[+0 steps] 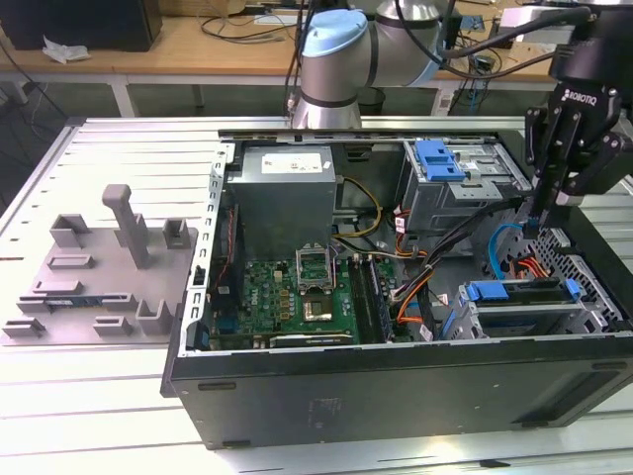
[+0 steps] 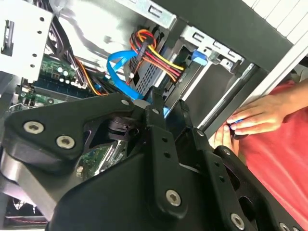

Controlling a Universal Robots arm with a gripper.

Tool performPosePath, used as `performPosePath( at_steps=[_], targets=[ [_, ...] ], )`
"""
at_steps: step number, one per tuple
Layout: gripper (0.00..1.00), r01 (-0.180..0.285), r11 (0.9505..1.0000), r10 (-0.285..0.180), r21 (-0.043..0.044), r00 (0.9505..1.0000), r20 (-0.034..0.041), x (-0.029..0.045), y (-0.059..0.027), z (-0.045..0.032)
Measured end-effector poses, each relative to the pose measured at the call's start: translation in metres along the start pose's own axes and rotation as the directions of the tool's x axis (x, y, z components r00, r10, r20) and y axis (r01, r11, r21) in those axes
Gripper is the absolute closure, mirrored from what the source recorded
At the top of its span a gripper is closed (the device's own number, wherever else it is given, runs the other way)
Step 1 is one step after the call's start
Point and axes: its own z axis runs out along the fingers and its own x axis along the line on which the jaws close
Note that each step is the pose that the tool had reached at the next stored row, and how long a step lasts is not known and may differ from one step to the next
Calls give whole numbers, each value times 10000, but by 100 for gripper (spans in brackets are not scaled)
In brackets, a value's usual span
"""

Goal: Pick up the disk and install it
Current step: 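Insert the second disk wire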

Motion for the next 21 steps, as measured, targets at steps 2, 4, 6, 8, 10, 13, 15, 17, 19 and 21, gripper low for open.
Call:
performPosePath(
  at_steps=[2,4,6,8,10,13,15,17,19,21],
  targets=[
    [69,1,10000,-1,2,10000,-19,0,38,6],
    [69,0,10000,0,3,10000,-19,-2,49,13],
    [69,1,10000,-1,4,10000,-24,-2,53,16],
    [69,-1,10000,1,3,10000,-26,2,53,23],
    [69,0,10000,0,3,10000,-29,4,53,29],
    [69,-2,10000,2,4,10000,-58,8,52,39],
    [69,-2,10000,2,5,10000,-75,10,52,43],
    [69,-5,10000,5,4,10000,-77,12,59,45],
    [69,-3,10000,3,4,10000,-77,14,69,47],
    [69,-4,10000,5,8,10000,-81,18,81,48]
  ],
)
